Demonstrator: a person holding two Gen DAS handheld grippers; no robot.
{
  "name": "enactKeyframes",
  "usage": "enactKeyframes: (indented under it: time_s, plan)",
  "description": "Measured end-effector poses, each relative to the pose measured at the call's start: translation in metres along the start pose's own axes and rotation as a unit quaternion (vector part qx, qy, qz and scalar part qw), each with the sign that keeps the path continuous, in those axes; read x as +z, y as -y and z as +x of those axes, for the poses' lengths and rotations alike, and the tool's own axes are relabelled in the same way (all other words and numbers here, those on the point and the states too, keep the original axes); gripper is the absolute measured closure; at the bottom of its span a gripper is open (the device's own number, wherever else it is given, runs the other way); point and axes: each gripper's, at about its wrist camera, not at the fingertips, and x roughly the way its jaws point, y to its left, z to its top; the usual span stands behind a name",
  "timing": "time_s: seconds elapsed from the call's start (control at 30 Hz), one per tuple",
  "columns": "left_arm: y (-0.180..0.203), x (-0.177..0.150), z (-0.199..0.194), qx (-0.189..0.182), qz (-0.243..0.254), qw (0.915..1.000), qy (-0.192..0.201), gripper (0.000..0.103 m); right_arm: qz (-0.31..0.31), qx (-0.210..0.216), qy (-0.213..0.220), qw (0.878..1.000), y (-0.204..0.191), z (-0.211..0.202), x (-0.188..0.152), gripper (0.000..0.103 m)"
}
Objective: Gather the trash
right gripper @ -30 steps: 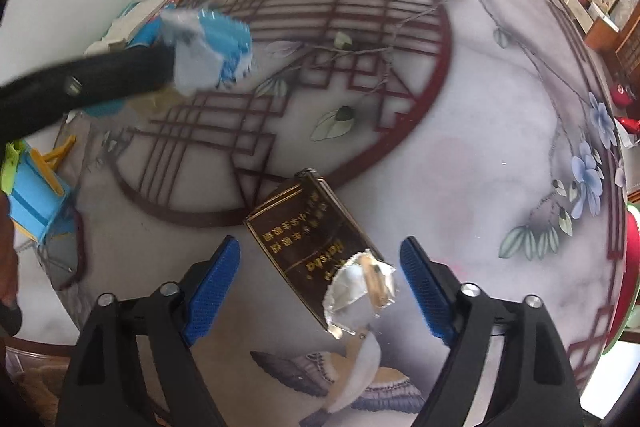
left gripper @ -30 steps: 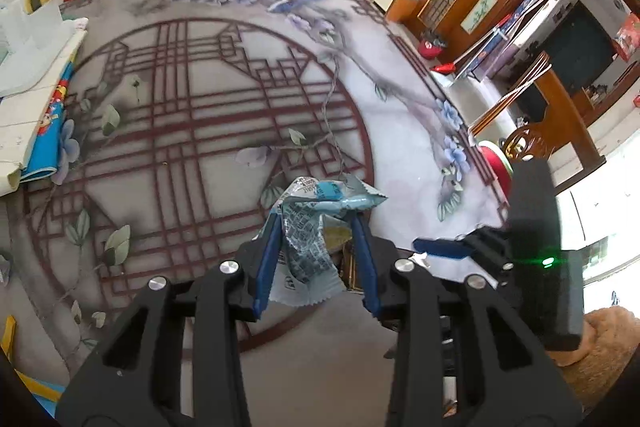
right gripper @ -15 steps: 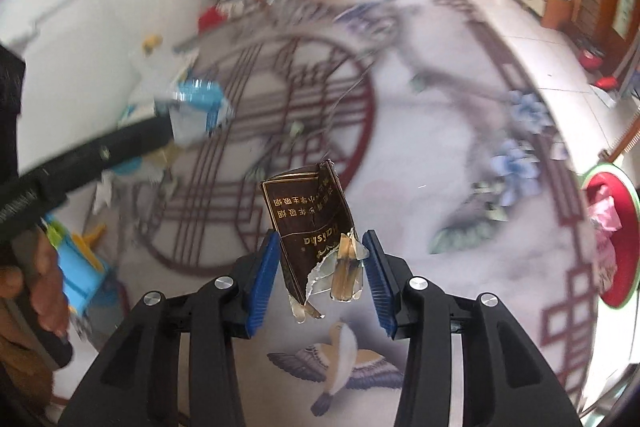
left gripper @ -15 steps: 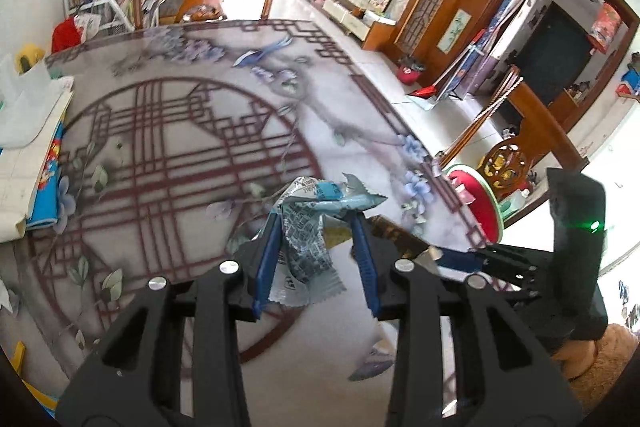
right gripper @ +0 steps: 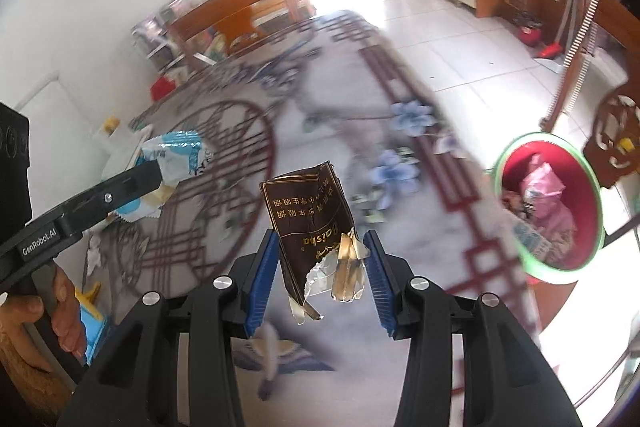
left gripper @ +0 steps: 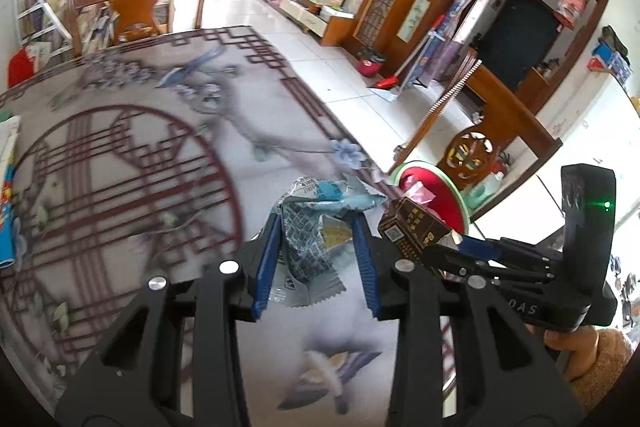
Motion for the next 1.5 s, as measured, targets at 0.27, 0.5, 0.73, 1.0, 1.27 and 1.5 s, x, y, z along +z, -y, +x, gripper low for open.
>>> enactKeyframes:
  time_s: [0.27, 0.5, 0.73, 1.0, 1.27, 1.5]
  plan:
    - [0.073, 0.021, 0.063, -0.056, 0.029, 0.9977, -0.025, 0.067, 0.064, -0.042, 0.032, 0.997, 0.084, -0.03, 0.011, 0.061]
    - [0.142, 0.04, 0.133, -0.098, 0.058, 0.9921, -0.053, 0.067, 0.138, -0.078, 0.049, 0.986, 0.18, -0.047, 0.026, 0.061]
    - [0.189, 0.057, 0.19, -0.122, 0.07, 0.9874, -0.072, 0.038, 0.158, -0.098, 0.047, 0.981, 0.241, -0.046, 0.04, 0.051]
    - [0.192, 0.073, 0.188, -0.08, 0.059, 0.9948, -0.019, 0.005, 0.177, -0.103, 0.063, 0.977, 0.266, -0.046, 0.048, 0.029]
    - [0.159, 0.084, 0.127, -0.012, 0.049, 0.9954, 0.081, 0.005, 0.124, -0.121, 0.143, 0.975, 0.213, -0.072, 0.048, 0.009]
    - [0.136, 0.08, 0.057, 0.009, 0.062, 0.9839, 0.167, 0.005, 0.065, -0.165, 0.259, 0.949, 0.142, -0.103, 0.036, 0.007]
